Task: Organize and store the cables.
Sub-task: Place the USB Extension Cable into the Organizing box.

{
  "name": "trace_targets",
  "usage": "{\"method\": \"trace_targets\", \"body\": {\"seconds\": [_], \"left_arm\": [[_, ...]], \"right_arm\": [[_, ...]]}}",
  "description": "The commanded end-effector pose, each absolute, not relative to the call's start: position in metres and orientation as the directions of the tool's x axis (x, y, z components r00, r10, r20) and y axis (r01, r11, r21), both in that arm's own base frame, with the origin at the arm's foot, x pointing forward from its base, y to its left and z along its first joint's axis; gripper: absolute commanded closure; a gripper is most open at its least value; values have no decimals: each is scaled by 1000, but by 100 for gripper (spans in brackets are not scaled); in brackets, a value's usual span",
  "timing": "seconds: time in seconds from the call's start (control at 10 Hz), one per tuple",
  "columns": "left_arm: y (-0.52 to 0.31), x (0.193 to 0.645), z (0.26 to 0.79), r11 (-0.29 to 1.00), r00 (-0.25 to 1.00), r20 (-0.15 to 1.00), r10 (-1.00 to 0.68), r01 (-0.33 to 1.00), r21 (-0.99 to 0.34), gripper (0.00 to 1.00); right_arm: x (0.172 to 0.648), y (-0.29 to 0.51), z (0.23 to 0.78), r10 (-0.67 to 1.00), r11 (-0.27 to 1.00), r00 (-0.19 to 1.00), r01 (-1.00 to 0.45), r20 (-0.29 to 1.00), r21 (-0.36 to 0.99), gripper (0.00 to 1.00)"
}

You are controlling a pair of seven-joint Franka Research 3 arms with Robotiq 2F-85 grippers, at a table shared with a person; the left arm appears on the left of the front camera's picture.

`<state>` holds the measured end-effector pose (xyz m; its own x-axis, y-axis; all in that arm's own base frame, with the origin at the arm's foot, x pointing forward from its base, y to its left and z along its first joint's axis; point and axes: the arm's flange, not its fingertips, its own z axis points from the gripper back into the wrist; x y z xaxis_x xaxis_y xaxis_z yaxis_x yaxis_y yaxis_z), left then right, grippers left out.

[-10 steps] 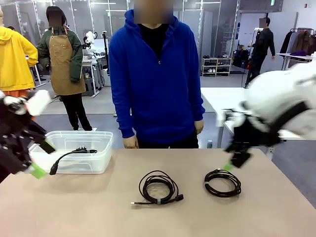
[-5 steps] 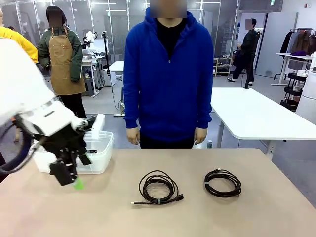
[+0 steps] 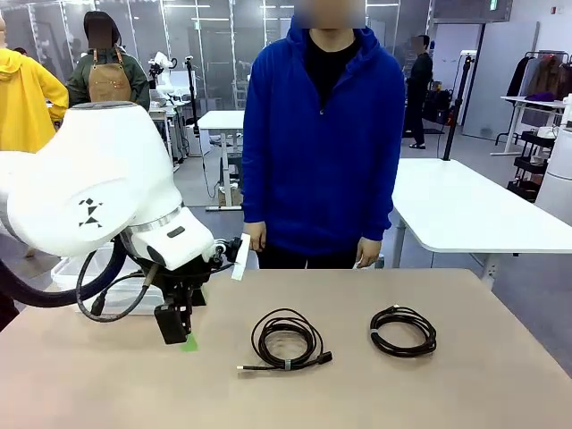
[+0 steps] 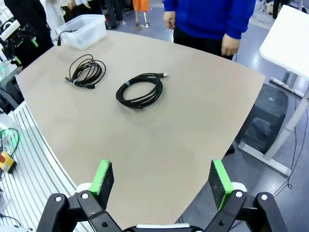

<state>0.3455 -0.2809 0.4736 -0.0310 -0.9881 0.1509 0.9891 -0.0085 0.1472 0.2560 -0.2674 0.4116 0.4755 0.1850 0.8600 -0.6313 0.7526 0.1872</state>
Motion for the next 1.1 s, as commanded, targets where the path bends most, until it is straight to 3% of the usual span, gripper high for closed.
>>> {"method": "trace_targets", "body": {"seconds": [0.0,0.6,0.7,1.0], "left_arm": [[-275,338,484,-6,-35,173,-984,987,163,0],[-296,348,485,-14,-44,160,-986,983,184,0],[-319,361,486,-34,-76,213,-974,981,193,0],[-400,390,457,-15,-21,30,-999,984,180,0]], "right_arm": [[254,-266,419,211,752,474,-637,855,168,0],[254,-266,419,211,752,474,-637,855,168,0],[254,-266,419,211,752,474,-637,855,168,0],[254,-266,419,211,752,474,-637,855,168,0]]}}
